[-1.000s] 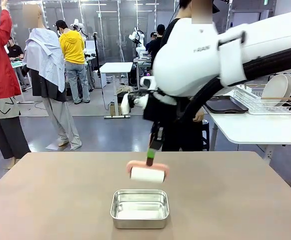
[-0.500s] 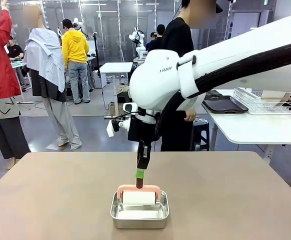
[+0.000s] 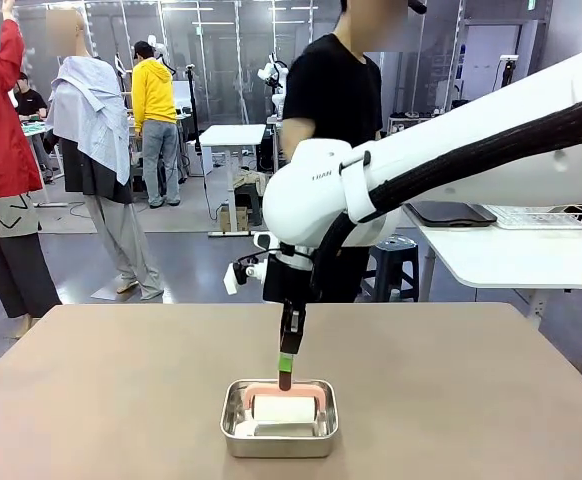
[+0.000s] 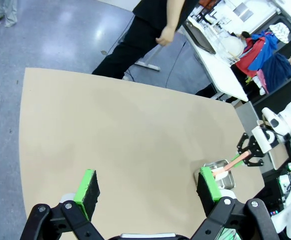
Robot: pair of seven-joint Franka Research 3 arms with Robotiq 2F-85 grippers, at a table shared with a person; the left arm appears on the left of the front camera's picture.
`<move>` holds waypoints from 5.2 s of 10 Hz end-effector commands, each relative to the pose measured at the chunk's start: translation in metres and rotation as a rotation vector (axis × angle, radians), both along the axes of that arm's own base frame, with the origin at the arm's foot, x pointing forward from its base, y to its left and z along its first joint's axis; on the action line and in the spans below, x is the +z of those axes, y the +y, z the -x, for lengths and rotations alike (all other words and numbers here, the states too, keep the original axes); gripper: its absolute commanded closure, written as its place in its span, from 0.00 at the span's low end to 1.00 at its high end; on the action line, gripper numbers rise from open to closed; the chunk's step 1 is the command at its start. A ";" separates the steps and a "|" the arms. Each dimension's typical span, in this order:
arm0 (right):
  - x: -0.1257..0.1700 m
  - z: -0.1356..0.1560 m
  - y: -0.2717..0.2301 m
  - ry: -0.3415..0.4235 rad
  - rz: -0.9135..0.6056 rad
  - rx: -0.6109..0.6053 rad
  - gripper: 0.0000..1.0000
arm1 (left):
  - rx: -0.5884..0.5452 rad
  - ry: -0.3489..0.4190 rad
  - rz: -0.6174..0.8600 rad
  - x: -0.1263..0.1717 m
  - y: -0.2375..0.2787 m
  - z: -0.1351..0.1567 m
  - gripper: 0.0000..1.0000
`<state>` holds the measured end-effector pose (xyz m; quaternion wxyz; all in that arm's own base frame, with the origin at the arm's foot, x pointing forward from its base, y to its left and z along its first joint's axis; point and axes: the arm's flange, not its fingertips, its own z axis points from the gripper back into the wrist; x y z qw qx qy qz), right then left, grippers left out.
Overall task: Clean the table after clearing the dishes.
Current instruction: Place the Lint Roller back on top of the Airtight Container.
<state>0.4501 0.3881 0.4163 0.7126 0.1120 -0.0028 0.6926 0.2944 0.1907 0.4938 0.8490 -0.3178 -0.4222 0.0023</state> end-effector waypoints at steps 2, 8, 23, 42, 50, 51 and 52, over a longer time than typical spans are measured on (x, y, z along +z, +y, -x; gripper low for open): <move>-0.024 -0.018 0.005 -0.054 0.004 0.034 0.79 | -0.012 0.003 -0.005 0.001 0.001 0.002 0.00; -0.011 -0.017 0.004 -0.078 -0.002 0.049 0.00 | -0.012 0.003 -0.005 0.001 0.001 0.002 0.00; 0.029 -0.023 0.000 -0.133 -0.017 0.027 0.00 | -0.012 0.003 -0.005 0.001 0.001 0.002 0.00; 0.045 0.150 -0.624 0.215 -0.891 -1.750 0.00 | -0.012 0.003 -0.005 0.001 0.001 0.002 0.00; 0.045 0.150 -0.624 0.215 -0.891 -1.750 0.00 | -0.012 0.003 -0.005 0.001 0.001 0.002 0.00; 0.045 0.150 -0.624 0.215 -0.891 -1.750 0.00 | -0.012 0.003 -0.005 0.001 0.001 0.002 0.00; 0.045 0.150 -0.624 0.215 -0.891 -1.750 0.00 | -0.012 0.003 -0.005 0.001 0.001 0.002 0.00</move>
